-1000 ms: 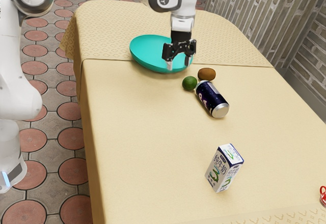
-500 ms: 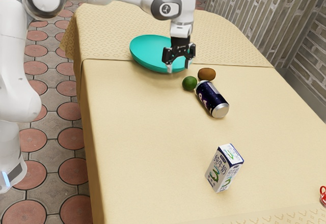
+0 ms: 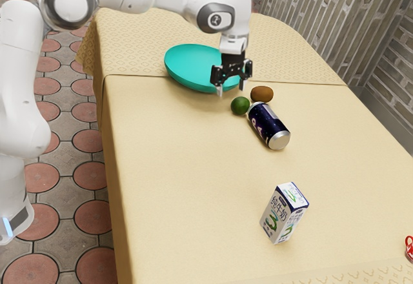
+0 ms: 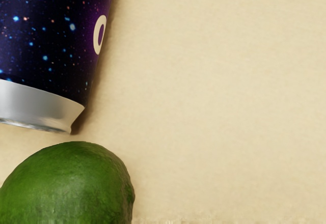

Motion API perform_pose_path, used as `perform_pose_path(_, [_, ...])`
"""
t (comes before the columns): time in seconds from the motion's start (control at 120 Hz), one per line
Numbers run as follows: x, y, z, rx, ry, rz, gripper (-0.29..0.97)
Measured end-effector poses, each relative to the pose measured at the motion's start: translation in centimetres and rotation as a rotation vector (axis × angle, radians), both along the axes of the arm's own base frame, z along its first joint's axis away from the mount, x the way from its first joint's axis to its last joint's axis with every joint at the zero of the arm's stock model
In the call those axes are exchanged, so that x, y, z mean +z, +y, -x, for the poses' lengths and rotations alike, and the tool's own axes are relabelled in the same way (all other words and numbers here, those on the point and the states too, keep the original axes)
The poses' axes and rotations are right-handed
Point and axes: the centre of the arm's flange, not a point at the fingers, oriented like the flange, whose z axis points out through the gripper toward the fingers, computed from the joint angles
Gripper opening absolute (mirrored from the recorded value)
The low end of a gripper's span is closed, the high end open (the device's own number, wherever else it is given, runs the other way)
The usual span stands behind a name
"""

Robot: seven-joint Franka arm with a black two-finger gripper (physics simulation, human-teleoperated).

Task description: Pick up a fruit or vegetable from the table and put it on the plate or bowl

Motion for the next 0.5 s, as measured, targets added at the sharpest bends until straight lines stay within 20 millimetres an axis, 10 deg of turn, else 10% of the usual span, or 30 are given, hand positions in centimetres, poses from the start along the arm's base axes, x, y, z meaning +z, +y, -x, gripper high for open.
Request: perform_pose_path(0.5, [-2.2,1.0,-2.0,-0.021,-0.052,0.043,0.66])
